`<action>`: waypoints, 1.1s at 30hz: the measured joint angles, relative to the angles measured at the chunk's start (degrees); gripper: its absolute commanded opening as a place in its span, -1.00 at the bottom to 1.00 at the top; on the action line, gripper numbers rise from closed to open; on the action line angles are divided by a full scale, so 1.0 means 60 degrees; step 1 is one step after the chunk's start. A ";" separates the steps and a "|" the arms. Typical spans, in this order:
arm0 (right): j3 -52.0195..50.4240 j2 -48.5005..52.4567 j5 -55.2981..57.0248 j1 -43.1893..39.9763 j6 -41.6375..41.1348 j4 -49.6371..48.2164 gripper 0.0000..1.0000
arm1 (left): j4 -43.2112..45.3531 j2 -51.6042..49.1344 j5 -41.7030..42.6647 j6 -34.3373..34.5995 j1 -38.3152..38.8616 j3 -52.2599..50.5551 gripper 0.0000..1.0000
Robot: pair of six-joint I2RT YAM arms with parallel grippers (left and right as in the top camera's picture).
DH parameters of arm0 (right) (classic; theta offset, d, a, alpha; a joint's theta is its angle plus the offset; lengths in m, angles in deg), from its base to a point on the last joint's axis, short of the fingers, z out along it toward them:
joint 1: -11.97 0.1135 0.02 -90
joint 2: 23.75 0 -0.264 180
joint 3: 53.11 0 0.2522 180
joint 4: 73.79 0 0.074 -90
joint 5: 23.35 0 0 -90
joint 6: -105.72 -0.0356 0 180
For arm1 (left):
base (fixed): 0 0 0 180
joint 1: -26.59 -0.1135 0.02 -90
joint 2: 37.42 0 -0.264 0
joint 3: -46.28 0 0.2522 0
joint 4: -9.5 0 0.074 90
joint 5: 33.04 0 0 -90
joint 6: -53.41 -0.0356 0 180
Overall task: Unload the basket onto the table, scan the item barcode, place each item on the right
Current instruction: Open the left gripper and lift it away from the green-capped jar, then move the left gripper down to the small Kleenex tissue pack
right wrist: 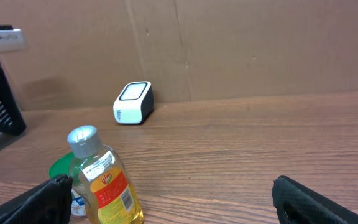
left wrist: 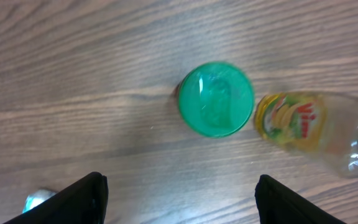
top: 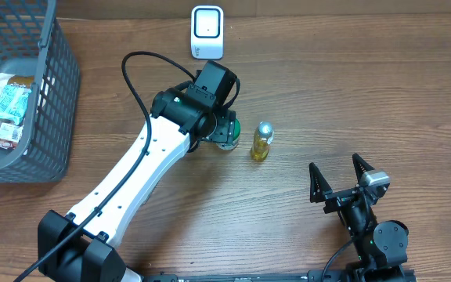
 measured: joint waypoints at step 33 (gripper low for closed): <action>0.0000 0.0000 0.0000 0.0000 0.0000 -0.0004 1.00 | -0.3453 0.0000 -0.3763 0.3111 -0.1512 -0.1796 -0.87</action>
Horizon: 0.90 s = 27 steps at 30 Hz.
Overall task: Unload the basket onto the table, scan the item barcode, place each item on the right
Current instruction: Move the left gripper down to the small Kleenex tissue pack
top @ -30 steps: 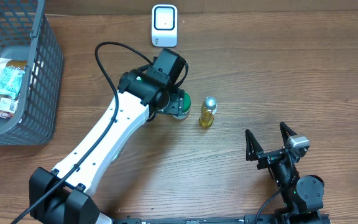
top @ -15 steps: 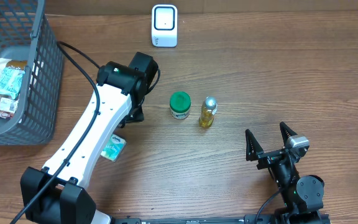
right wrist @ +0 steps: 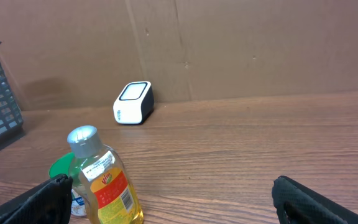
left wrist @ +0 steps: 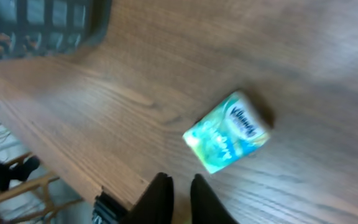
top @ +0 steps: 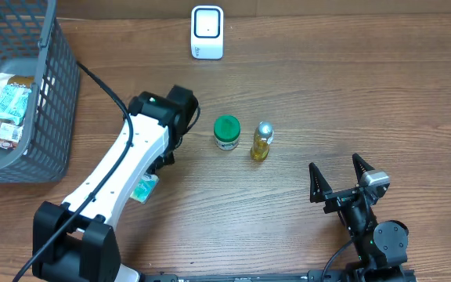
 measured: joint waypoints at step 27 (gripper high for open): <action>0.0000 0.0000 0.0000 0.0000 0.0000 0.0004 1.00 | 0.2932 0.0000 0.1923 -0.0688 -0.0754 -0.2557 -0.92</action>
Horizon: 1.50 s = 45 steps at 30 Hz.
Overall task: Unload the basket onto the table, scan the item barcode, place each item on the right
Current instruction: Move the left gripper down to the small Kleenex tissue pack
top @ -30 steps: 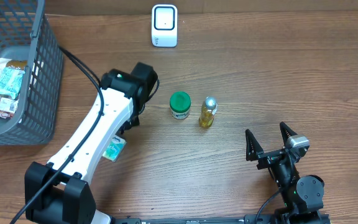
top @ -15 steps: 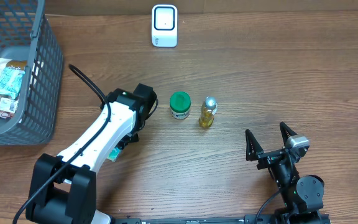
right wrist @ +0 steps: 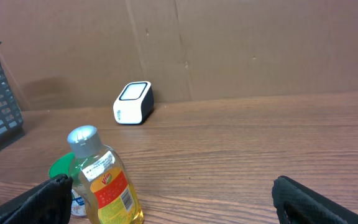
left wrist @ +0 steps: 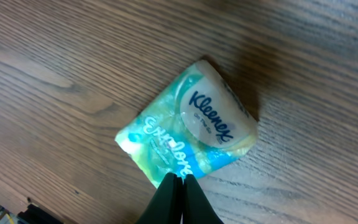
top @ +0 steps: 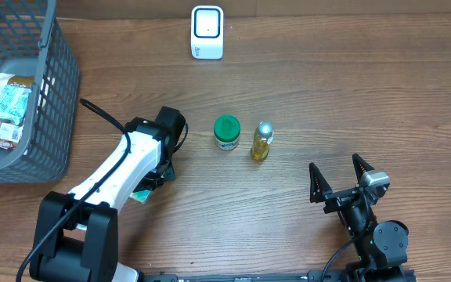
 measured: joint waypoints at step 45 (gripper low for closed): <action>0.0000 0.0000 0.0000 0.0000 0.0004 0.0000 1.00 | 0.0962 -0.0036 0.3173 -0.3253 -0.0135 0.0641 -0.91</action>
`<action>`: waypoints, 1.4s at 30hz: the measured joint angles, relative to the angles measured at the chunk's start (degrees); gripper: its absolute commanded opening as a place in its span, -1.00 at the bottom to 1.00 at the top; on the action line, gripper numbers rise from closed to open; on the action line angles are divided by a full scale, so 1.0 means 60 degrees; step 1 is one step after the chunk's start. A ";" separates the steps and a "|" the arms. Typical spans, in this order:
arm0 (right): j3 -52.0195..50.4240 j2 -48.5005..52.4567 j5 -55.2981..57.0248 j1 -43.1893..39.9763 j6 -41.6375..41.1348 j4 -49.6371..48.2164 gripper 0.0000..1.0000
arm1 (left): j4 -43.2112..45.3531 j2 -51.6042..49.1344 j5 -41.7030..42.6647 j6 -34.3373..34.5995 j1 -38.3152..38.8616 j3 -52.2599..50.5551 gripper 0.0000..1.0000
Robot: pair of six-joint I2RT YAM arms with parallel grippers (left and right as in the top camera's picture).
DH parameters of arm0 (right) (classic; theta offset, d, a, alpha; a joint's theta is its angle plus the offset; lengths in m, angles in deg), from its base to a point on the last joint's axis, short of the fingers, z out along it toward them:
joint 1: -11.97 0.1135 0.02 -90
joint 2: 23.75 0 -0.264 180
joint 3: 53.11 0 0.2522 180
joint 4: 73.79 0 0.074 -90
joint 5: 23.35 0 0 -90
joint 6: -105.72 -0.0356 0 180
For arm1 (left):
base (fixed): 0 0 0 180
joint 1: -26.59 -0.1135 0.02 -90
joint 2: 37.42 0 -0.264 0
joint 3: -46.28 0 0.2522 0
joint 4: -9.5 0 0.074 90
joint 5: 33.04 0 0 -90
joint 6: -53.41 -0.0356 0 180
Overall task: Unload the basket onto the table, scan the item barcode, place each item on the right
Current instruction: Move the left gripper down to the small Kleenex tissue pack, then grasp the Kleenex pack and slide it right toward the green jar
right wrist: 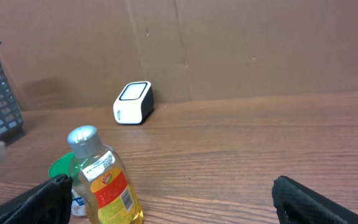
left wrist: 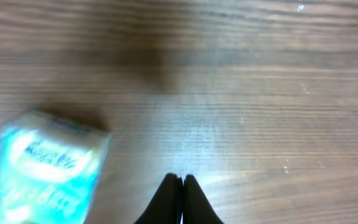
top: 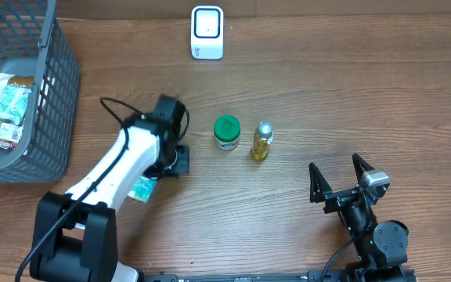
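A teal Kleenex tissue pack (top: 142,189) lies flat on the wooden table, at the left edge of the left wrist view (left wrist: 45,169). My left gripper (left wrist: 180,198) is shut with nothing in it, over bare wood just right of the pack (top: 177,162). A green-lidded jar (top: 226,131) and a yellow bottle (top: 261,142) with a barcode label (right wrist: 127,198) stand mid-table. The white scanner (top: 207,32) stands at the far edge. My right gripper (right wrist: 169,205) rests open near the front right (top: 341,186).
A grey wire basket (top: 22,94) holding several packets stands at the far left. Cardboard walls (right wrist: 229,50) back the table behind the scanner (right wrist: 133,102).
My left gripper, still shut, was directly above the tissue pack and now stands to its right over bare wood. The pack lies where it was. The right arm is unchanged.
My left gripper was open above the green-lidded jar beside the bottle. Then it was nearly shut to the left, over the tissue pack. Then it was shut close above the pack, and now stands shut beside it. The right gripper stayed open throughout.
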 measured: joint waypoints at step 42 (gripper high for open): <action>0.0000 0.0000 -0.0004 0.0000 -0.0004 0.0000 1.00 | 0.0226 0.0000 -0.0127 0.2189 -0.2692 -0.1953 -0.91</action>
